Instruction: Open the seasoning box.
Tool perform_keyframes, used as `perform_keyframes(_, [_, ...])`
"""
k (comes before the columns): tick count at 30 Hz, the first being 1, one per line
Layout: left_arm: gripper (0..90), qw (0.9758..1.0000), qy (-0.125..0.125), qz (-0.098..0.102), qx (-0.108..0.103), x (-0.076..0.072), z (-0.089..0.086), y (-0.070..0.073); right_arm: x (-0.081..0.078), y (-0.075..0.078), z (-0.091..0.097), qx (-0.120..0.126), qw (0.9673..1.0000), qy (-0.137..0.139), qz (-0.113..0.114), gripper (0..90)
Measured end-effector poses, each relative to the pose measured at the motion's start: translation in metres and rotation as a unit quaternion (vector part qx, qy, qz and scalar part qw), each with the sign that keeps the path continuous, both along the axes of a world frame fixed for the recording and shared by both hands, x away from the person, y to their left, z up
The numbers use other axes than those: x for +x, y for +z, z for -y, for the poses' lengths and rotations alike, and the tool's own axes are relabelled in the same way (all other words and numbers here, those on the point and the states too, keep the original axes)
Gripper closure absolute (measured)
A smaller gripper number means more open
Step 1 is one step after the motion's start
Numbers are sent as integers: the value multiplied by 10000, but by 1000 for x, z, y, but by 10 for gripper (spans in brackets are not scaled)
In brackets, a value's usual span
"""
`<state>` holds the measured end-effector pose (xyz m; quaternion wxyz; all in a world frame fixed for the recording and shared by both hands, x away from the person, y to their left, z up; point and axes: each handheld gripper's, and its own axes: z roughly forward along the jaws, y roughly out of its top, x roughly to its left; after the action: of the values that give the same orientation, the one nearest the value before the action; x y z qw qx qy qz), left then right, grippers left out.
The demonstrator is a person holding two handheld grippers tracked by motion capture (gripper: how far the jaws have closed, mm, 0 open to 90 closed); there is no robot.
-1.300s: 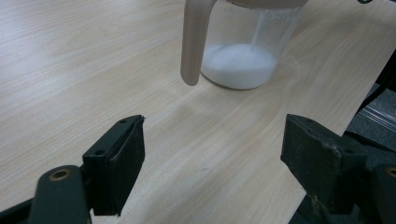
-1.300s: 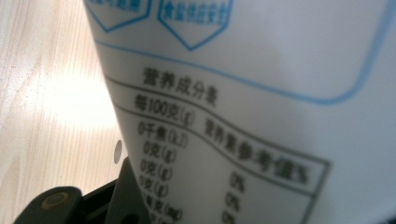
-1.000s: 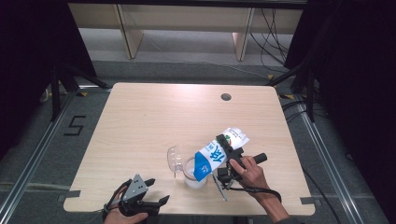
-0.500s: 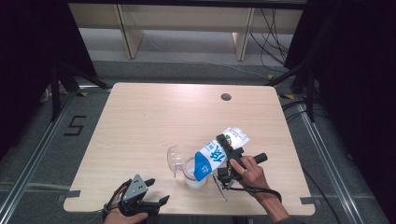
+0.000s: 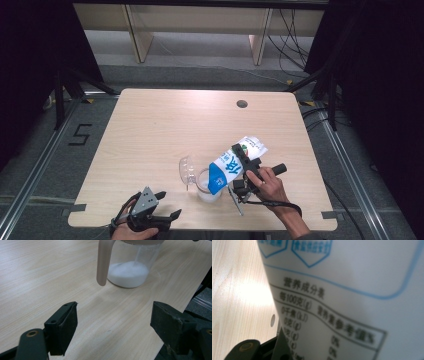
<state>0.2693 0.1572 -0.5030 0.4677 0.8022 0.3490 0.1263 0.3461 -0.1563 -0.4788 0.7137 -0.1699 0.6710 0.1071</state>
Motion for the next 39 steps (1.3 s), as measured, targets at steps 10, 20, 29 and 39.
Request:
perform_keyframes(10, [212,10000,29,-13,-46,0,1,0,1,4,-2,-324,9993,124,151,624])
perform_keyframes(20, [212,10000,1,-8,-8,0,0,0,-1,4,-1,-228,9997,18,90,631])
perform_keyframes(29, [213,10000,2,-14,-11,0,0,0,-1,4,-2,-284,9995,43,116,639])
perform_keyframes(39, [212,10000,2,-7,-5,0,0,0,0,4,-2,-279,9995,112,138,650])
